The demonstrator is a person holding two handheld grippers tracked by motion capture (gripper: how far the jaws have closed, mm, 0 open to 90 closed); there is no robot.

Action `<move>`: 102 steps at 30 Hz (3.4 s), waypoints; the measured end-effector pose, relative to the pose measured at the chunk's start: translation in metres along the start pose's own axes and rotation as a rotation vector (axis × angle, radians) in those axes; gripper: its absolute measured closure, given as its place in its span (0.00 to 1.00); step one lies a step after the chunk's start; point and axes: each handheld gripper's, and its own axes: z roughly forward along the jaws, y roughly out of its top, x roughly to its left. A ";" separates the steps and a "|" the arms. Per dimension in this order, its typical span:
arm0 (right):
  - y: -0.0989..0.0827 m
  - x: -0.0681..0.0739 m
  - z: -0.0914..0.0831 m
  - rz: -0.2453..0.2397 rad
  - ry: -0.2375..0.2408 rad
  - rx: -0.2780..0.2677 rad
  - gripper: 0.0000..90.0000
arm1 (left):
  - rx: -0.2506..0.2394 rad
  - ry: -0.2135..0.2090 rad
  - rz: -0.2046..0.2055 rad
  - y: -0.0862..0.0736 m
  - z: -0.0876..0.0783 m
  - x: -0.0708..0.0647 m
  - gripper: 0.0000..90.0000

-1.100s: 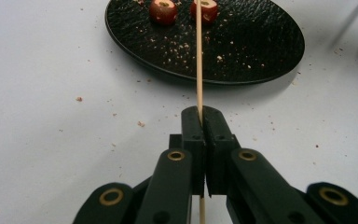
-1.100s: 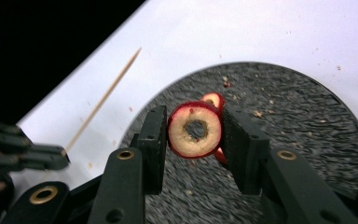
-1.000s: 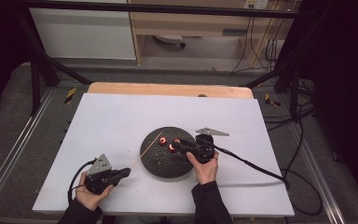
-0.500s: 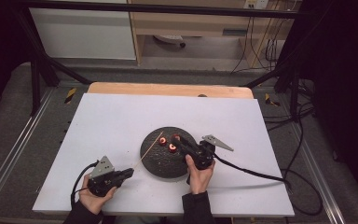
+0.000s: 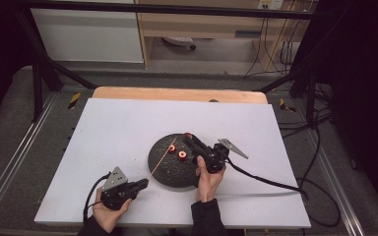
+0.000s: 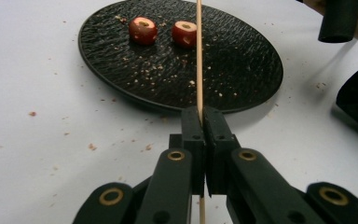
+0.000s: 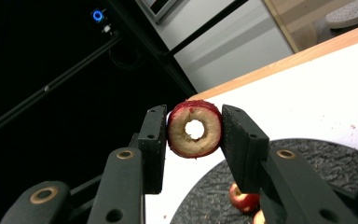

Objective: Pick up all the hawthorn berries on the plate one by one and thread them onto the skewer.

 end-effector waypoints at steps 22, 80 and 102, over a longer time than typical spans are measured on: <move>-0.002 -0.003 0.007 0.105 0.024 -0.091 0.69 | -0.006 -0.002 0.018 0.002 0.016 -0.017 0.98; -0.016 0.004 -0.004 0.106 0.078 -0.066 0.70 | -0.077 0.008 -0.044 0.066 0.057 -0.028 0.98; -0.030 0.006 -0.011 0.078 0.058 -0.016 0.70 | -0.061 0.006 -0.028 0.073 0.065 -0.028 0.98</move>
